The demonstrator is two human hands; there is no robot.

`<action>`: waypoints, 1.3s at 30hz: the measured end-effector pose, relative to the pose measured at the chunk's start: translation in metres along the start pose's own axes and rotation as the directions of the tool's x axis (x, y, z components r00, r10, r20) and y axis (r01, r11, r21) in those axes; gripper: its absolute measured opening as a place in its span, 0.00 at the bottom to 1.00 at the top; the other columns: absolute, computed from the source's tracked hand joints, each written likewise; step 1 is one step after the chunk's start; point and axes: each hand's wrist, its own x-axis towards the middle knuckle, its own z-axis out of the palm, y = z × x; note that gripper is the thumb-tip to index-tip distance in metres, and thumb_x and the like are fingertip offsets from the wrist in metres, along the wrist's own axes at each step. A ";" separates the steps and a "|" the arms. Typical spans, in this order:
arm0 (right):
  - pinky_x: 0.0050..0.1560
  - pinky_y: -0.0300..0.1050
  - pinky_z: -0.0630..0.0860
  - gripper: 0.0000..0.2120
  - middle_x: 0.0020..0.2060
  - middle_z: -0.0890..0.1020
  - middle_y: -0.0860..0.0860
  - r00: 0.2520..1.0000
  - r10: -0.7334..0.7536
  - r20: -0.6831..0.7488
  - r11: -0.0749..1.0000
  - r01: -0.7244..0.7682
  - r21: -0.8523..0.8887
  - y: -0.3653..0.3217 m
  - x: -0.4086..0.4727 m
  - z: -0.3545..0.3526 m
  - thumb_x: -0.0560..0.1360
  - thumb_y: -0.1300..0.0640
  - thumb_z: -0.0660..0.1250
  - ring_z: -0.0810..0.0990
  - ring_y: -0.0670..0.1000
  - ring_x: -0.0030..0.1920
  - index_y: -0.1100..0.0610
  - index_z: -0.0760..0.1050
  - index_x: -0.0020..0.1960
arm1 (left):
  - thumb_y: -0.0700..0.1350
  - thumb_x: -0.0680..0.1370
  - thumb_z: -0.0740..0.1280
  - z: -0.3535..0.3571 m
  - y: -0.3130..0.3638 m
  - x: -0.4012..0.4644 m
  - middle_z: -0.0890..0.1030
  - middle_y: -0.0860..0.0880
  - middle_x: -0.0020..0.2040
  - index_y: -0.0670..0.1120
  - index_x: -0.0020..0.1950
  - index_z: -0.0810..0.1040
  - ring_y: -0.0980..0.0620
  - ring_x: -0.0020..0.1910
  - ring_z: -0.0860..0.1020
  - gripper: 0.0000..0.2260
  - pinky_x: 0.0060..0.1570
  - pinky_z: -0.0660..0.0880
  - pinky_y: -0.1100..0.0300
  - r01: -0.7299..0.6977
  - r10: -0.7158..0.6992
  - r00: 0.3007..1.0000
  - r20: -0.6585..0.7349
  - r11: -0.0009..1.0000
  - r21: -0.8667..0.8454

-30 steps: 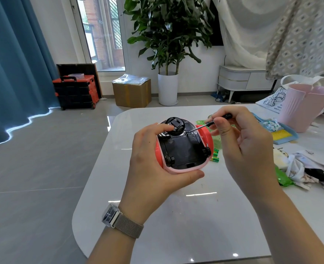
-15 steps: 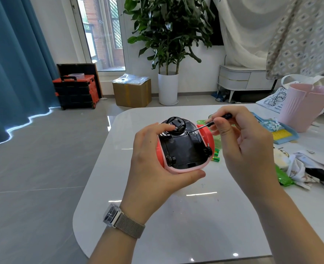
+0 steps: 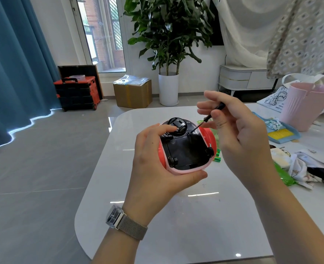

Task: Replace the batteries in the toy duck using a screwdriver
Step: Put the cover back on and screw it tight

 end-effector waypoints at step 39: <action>0.44 0.44 0.83 0.07 0.44 0.83 0.48 0.995 -0.042 -0.089 0.996 0.049 0.078 -0.009 0.004 0.008 0.79 0.61 0.64 0.84 0.49 0.46 0.52 0.77 0.54 | 0.56 0.57 0.82 -0.001 0.000 0.000 0.69 0.57 0.64 0.64 0.62 0.65 0.63 0.63 0.68 0.39 0.54 0.68 0.80 0.011 -0.011 1.000 -0.005 1.000 0.012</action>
